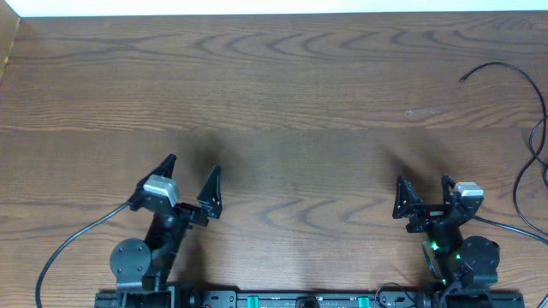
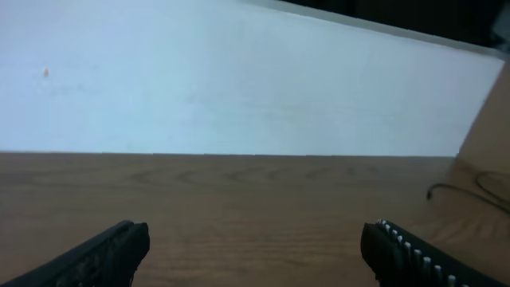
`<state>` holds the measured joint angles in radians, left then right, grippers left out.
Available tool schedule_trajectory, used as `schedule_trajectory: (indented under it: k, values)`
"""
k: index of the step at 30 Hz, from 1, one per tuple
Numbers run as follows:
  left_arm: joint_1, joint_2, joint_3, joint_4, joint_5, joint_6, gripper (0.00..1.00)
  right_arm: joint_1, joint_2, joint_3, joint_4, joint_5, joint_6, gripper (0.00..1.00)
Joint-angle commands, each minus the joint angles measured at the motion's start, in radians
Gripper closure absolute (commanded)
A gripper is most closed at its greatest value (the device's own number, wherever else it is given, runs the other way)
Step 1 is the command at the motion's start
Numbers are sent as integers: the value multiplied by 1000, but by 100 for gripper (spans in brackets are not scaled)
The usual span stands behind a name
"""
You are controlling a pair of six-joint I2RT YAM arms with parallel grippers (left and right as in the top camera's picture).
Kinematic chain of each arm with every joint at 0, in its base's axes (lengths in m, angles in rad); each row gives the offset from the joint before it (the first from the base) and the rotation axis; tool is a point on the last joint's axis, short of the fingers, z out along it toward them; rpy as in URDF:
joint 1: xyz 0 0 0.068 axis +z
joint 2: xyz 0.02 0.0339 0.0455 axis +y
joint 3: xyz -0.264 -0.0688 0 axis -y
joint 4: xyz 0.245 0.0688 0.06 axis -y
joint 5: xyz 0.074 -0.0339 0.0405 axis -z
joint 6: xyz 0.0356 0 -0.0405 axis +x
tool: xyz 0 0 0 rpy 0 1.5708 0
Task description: Untangle cables
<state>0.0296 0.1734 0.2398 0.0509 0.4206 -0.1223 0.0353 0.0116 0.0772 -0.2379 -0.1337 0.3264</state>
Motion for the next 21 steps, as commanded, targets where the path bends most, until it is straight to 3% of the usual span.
schedule_trajectory:
  k: [1,9,14,21]
  values:
    - [-25,-43,-25,8,16,88,9,6,-6,-3,-1,8,6,1]
    - [-55,-110,-123,48,11,176,9,6,-6,-3,0,8,6,1]
    - [-55,-124,-206,138,-51,175,9,6,-6,-3,0,8,6,1]
    - [-55,-126,-236,130,-161,175,9,6,-6,-3,-1,8,6,1]
